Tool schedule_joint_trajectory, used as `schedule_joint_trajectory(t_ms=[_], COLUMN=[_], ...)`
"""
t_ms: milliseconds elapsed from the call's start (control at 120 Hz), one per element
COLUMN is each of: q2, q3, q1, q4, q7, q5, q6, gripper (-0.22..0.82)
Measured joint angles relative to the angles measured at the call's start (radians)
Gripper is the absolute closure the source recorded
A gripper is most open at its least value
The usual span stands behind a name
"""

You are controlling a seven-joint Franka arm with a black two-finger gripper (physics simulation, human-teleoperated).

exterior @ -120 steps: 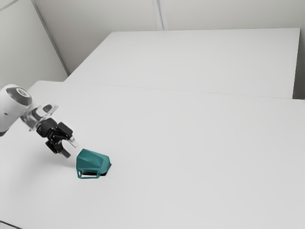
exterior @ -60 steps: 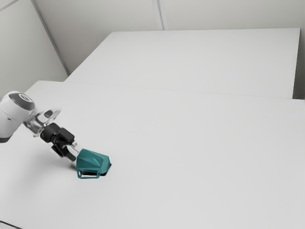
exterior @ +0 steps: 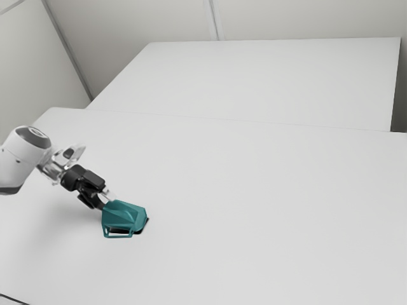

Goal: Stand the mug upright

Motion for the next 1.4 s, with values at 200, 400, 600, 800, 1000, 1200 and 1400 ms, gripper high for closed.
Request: schedule_joint_trajectory(t_ms=[200, 400, 600, 800, 1000, 1200, 1400], q2=[0.001, 0.000, 0.002, -0.003, -0.015, -0.051, -0.088], q3=[-0.002, -0.010, -0.018, -0.022, -0.052, -0.054, -0.055], q1=[-0.013, -0.021, -0.028, -0.029, -0.041, -0.064, -0.138], q4=[-0.028, -0.039, -0.038, -0.035, -0.022, -0.014, 0.019], q7=[0.016, 0.028, 0.037, 0.043, 0.047, 0.047, 0.041], q5=[-0.023, -0.051, -0.076, -0.084, -0.088, -0.087, -0.075], q6=[0.014, 0.026, 0.033, 0.035, 0.036, 0.038, 0.055], gripper=[0.00, 0.20, 0.57, 0.70, 0.76, 0.78, 0.78])
